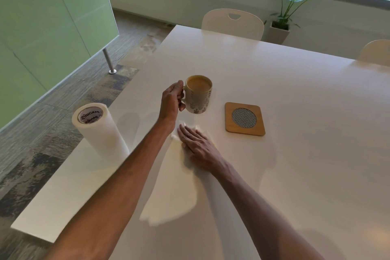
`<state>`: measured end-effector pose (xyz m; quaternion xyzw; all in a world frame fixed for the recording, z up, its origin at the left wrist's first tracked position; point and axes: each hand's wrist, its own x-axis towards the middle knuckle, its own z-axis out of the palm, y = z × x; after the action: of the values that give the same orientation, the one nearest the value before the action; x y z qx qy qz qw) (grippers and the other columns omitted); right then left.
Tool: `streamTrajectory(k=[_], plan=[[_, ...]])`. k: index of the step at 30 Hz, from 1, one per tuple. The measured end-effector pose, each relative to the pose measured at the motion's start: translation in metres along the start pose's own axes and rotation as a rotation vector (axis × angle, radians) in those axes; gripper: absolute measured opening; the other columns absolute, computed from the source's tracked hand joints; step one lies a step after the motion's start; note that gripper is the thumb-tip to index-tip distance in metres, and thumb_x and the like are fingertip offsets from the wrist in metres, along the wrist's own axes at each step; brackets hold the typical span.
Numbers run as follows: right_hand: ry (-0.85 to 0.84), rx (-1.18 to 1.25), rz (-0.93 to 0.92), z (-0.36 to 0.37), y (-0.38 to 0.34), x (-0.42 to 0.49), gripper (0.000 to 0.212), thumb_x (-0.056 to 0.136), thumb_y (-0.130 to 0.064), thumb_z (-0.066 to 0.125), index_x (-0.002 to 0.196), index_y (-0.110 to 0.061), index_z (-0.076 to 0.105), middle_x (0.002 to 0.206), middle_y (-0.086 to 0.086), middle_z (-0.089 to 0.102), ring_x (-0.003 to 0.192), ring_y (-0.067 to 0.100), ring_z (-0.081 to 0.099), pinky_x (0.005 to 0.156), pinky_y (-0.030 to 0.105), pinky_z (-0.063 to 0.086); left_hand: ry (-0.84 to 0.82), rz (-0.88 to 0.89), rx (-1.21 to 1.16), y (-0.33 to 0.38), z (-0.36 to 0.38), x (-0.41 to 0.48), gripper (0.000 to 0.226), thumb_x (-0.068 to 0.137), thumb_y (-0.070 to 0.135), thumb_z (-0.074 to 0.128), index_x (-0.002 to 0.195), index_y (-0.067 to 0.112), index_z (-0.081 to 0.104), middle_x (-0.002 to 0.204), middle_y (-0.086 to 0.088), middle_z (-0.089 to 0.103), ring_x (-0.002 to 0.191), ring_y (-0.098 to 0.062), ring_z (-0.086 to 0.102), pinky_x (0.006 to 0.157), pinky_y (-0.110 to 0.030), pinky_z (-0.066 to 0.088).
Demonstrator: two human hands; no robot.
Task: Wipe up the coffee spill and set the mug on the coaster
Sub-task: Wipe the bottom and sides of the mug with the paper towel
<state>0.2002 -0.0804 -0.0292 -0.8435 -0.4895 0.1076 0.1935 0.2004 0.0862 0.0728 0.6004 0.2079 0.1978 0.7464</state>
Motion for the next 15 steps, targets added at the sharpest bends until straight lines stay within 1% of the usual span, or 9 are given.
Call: streamTrajectory(k=[3, 6, 8, 10, 11, 15], plan=[[0.008, -0.016, -0.043, 0.005, -0.006, -0.017, 0.057, 0.120, -0.029, 0.028, 0.174, -0.017, 0.013, 0.181, 0.001, 0.009, 0.169, 0.015, 0.002, 0.139, 0.042, 0.003, -0.013, 0.002, 0.006, 0.002, 0.003, -0.002, 0.038, 0.115, 0.027, 0.051, 0.077, 0.022, 0.047, 0.066, 0.010, 0.036, 0.061, -0.010, 0.035, 0.055, -0.028, 0.028], [-0.001, -0.001, -0.075, 0.009, -0.016, -0.037, 0.057, 0.121, -0.027, 0.030, 0.174, -0.018, 0.013, 0.181, 0.000, 0.008, 0.169, 0.013, 0.000, 0.139, 0.041, 0.002, -0.026, 0.002, 0.008, 0.002, 0.006, -0.005, 0.038, 0.115, 0.028, 0.050, 0.077, 0.022, 0.047, 0.066, 0.010, 0.035, 0.061, -0.009, 0.035, 0.056, -0.028, 0.028], [-0.006, 0.005, -0.119, 0.009, -0.020, -0.055, 0.059, 0.120, -0.022, 0.035, 0.174, -0.018, 0.014, 0.181, -0.001, 0.008, 0.169, 0.012, 0.001, 0.139, 0.039, 0.001, -0.034, 0.000, 0.004, 0.001, 0.006, -0.007, 0.038, 0.115, 0.027, 0.050, 0.077, 0.022, 0.047, 0.065, 0.011, 0.035, 0.060, -0.008, 0.035, 0.055, -0.028, 0.028], [-0.008, 0.023, -0.162, 0.009, -0.021, -0.077, 0.066, 0.115, -0.013, 0.043, 0.174, -0.019, 0.015, 0.182, -0.002, 0.010, 0.169, 0.011, 0.002, 0.139, 0.038, 0.001, -0.038, -0.002, 0.005, -0.001, 0.005, -0.008, 0.038, 0.114, 0.027, 0.050, 0.076, 0.023, 0.048, 0.063, 0.013, 0.036, 0.059, -0.007, 0.036, 0.055, -0.027, 0.028], [-0.005, 0.045, -0.170, 0.009, -0.020, -0.089, 0.067, 0.113, -0.011, 0.045, 0.174, -0.020, 0.017, 0.182, -0.003, 0.011, 0.169, 0.010, 0.004, 0.139, 0.038, 0.003, -0.042, -0.005, 0.003, -0.003, 0.004, -0.009, 0.039, 0.114, 0.027, 0.050, 0.076, 0.023, 0.048, 0.062, 0.015, 0.037, 0.058, -0.006, 0.036, 0.054, -0.027, 0.028], [0.068, 0.096, -0.143, 0.005, -0.006, -0.129, 0.055, 0.119, -0.026, 0.042, 0.172, -0.027, 0.028, 0.179, -0.012, 0.023, 0.167, 0.006, 0.017, 0.138, 0.036, 0.013, -0.062, -0.020, -0.014, -0.008, 0.000, -0.014, 0.041, 0.114, 0.026, 0.050, 0.073, 0.025, 0.050, 0.060, 0.018, 0.038, 0.054, -0.003, 0.038, 0.052, -0.025, 0.028]])
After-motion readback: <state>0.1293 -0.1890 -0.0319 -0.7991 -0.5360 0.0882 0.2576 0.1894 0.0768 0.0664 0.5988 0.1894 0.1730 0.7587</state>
